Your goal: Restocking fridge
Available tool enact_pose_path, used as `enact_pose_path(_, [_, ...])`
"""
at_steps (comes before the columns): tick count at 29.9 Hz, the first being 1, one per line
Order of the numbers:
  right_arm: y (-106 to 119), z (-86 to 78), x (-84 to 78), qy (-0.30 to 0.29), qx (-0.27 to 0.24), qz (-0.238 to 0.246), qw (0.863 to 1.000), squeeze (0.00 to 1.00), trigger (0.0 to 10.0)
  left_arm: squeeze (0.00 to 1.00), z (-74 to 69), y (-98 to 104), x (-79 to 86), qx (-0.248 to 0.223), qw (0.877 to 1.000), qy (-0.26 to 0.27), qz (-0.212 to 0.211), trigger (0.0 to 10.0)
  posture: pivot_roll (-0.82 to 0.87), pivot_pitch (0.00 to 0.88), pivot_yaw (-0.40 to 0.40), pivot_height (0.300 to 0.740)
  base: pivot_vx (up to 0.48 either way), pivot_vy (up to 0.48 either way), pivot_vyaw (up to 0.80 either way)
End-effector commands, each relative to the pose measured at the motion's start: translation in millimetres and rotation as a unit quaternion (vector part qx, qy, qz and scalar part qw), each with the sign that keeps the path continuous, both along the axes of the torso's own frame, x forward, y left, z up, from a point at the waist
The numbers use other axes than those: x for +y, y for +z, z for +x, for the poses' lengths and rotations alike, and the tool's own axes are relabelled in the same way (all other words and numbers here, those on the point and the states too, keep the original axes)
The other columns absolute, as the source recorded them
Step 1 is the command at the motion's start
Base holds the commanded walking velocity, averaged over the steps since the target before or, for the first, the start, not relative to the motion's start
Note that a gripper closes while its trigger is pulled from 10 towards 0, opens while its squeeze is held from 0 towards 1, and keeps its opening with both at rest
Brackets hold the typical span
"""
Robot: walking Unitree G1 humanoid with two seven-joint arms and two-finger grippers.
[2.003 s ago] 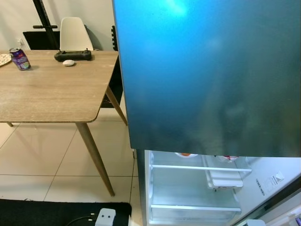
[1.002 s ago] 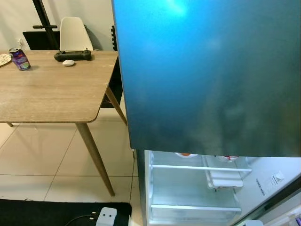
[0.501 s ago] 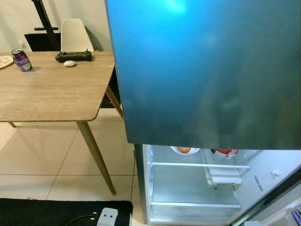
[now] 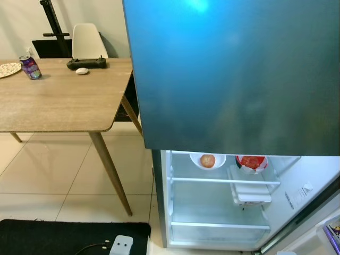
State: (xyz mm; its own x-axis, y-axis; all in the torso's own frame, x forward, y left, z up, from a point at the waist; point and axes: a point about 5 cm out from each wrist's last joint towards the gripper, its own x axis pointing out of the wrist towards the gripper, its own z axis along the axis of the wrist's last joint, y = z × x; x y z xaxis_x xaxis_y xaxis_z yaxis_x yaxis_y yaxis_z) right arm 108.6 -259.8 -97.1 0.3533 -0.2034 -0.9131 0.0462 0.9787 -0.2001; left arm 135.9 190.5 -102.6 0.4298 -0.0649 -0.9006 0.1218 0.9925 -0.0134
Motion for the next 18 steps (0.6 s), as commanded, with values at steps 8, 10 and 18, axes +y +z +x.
enact_pose_path(8, [-0.4, -5.3, -3.3, -0.013, 0.005, 0.003, 1.0, 0.0, 10.0, 0.0, -5.4, -2.6, -5.5, 0.011, 1.0, -0.005, -0.005, 10.0, -0.07, 0.0, -0.009, 0.74, -0.253, 0.0, 0.0])
enact_pose_path(10, [-0.4, -5.1, -3.3, -0.013, 0.005, 0.003, 1.0, 0.0, 10.0, 0.0, -5.3, -2.6, -5.9, 0.011, 1.0, -0.005, -0.005, 10.0, -0.07, 0.0, -0.009, 0.74, -0.257, 0.0, 0.0])
enact_pose_path(18, [0.2, -3.5, -3.7, -0.013, 0.003, 0.004, 1.0, 0.0, 10.0, 0.0, -4.8, -2.7, -8.0, 0.01, 1.0, -0.006, -0.008, 10.0, -0.08, 0.0, -0.011, 0.74, -0.26, 0.0, 0.0])
